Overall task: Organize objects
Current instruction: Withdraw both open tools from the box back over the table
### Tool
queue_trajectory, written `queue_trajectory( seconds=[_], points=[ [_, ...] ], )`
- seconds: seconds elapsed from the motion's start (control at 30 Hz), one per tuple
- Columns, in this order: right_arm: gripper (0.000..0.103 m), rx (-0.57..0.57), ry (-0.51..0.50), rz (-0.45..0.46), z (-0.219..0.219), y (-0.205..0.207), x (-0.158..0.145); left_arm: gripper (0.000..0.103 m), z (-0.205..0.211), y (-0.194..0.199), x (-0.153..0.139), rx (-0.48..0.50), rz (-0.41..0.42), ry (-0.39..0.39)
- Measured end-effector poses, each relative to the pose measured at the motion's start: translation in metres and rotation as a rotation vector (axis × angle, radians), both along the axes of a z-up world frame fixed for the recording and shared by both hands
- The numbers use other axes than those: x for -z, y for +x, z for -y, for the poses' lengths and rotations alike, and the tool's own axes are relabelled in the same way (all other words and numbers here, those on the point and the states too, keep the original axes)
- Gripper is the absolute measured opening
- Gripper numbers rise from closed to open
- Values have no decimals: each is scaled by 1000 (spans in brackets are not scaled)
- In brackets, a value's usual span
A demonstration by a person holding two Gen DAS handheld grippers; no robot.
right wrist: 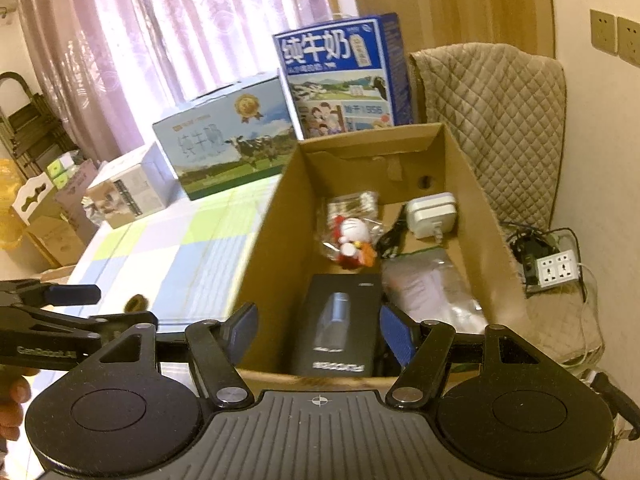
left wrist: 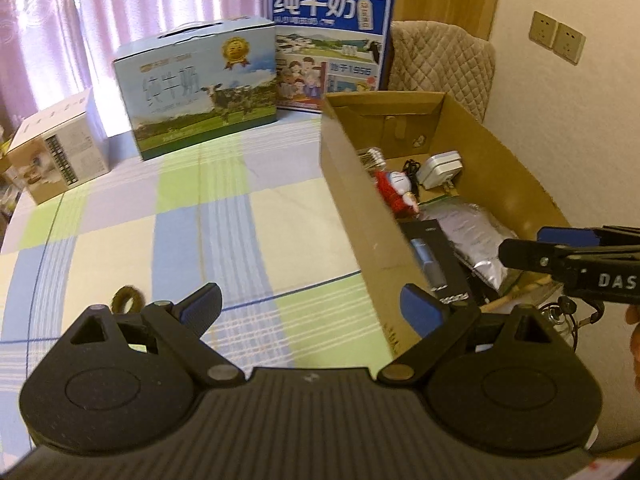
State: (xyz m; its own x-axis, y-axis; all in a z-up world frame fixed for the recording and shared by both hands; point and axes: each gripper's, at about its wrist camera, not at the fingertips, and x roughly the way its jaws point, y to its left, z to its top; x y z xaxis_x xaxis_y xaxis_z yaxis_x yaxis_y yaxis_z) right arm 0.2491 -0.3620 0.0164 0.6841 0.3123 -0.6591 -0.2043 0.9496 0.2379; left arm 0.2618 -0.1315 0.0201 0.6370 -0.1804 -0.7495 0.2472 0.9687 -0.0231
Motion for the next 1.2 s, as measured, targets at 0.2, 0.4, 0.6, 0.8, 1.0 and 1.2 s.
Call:
queue_trajectory(
  seconds=[0.2, 0.4, 0.6, 0.8, 1.0, 1.2],
  points=[
    [65, -51, -1, 4, -33, -15, -4, 94, -31, -14, 2, -35, -12, -5],
    [65, -101, -5, -1, -70, -29, -4, 94, -66, -30, 6, -70, -19, -12],
    [65, -149, -8, -10, -104, -36, -1, 94, -99, -43, 12, -112, -32, -14],
    [65, -177, -7, -38, -133, -42, 9, 94, -130, -52, 18, -150, -51, -11],
    [65, -185, -5, -81, -151, -44, 22, 94, -155, -58, 24, -178, -66, -14],
    [65, -180, -11, -123, -164, -44, 36, 94, -171, -61, 33, -195, -89, -8]
  ],
)
